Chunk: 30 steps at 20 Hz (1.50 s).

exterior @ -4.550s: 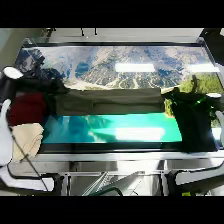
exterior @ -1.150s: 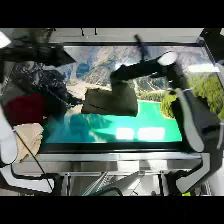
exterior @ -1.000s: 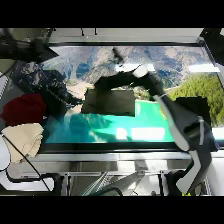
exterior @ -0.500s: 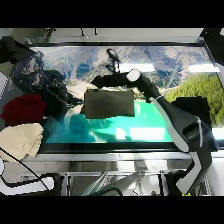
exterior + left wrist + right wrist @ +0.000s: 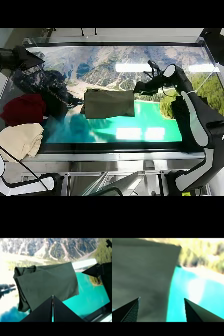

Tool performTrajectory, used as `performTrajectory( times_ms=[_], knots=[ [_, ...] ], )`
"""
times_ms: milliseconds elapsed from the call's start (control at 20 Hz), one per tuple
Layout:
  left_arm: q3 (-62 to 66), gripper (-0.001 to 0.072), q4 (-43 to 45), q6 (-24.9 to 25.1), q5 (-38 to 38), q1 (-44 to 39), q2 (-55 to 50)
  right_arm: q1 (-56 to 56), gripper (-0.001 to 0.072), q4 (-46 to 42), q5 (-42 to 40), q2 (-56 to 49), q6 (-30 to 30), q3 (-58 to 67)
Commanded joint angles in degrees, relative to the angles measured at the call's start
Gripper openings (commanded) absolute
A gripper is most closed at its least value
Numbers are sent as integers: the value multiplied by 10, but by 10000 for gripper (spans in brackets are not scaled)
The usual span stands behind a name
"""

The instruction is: Fold the shirts.

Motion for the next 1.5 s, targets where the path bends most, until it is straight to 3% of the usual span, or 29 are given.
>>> performTrajectory(
  times_ms=[0, 200, 350, 450, 500, 550, 650, 750, 900, 1150, 1250, 1450],
  knots=[
    [-22, 17, 0, 3, 2, -1, 0, -15, 622, 23, -18, -18, -18, -63],
    [-23, 17, 0, 4, 0, -1, 0, -14, 619, 144, -20, -71, -81, -66],
    [-23, 17, 0, 4, 0, -1, 0, -11, 613, 164, -21, -99, -95, -66],
    [-23, 17, 0, 3, 0, -1, 1, -6, 377, 202, -19, -105, -129, -66],
    [-23, 17, 0, 3, 0, -1, 0, -6, 223, 244, -17, -103, -163, -65],
    [-23, 17, -1, 3, 0, -1, 0, -8, 119, 293, -14, -98, -187, -64],
    [-23, 17, 0, 3, 0, -1, 0, -10, 19, 371, 0, -72, -221, -52],
    [-23, 17, 0, 3, -1, -1, 1, -12, 18, 373, 1, -22, -216, -12],
    [-23, 17, -1, 3, -4, -2, 0, -59, 18, 346, -17, 43, -138, 89],
    [-23, 17, 0, 3, -4, -18, 0, -189, 18, 126, 18, 85, 135, 256],
    [-23, 18, 0, 3, -3, -31, 0, -235, 18, 42, 55, 96, 213, 271],
    [-23, 17, 0, 3, 3, -56, 0, -330, 18, 17, 189, 103, 311, 265]
  ],
)
